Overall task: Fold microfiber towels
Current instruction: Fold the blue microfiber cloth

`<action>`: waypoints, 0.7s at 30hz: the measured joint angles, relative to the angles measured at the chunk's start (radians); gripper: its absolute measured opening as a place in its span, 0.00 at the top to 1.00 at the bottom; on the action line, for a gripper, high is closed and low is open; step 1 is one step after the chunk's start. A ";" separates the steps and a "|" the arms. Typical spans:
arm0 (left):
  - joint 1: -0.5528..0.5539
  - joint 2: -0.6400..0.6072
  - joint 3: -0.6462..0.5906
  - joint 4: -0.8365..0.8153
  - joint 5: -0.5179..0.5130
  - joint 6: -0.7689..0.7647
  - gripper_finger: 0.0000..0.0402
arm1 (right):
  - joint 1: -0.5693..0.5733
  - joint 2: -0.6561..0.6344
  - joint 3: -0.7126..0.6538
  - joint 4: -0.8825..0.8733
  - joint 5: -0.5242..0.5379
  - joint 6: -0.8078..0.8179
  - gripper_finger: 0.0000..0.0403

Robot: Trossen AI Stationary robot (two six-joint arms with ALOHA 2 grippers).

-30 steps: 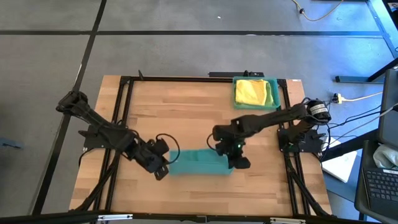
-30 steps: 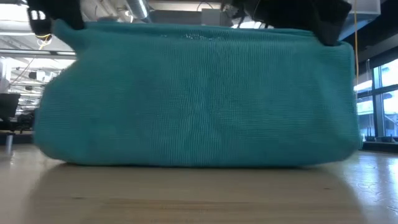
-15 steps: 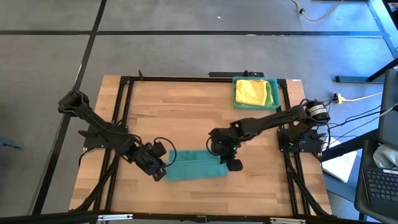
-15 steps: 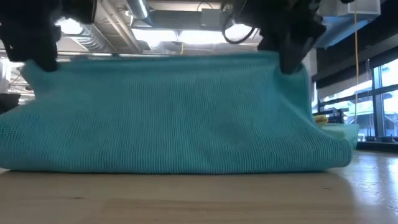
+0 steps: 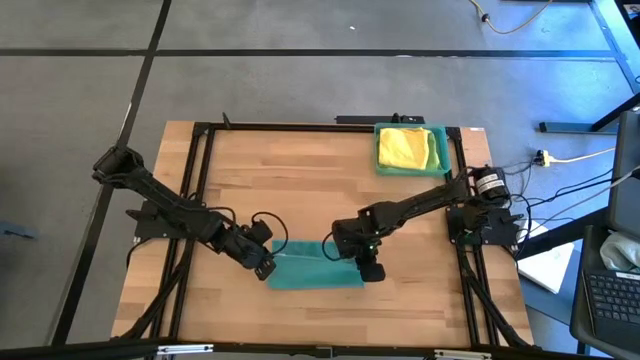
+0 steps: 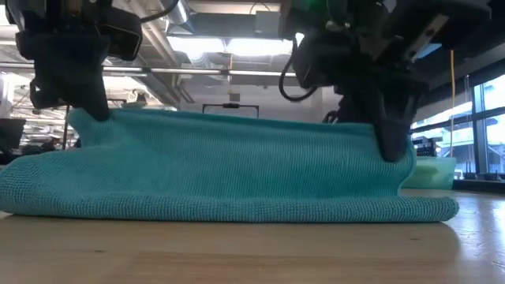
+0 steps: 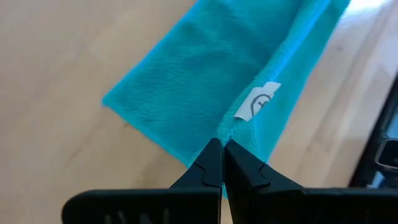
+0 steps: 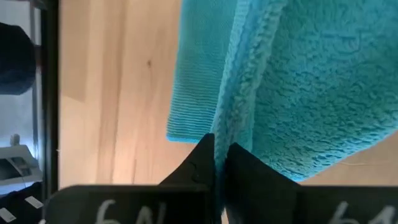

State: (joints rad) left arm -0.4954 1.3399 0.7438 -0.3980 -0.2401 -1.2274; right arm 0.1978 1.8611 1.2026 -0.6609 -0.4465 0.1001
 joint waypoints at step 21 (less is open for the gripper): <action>0.106 0.000 -0.010 -0.012 -0.019 0.144 1.00 | -0.092 0.013 0.001 -0.148 0.113 0.001 0.95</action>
State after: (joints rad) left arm -0.3890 1.3403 0.7338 -0.4105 -0.2591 -1.0837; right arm 0.1058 1.8740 1.2032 -0.8087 -0.3332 0.1013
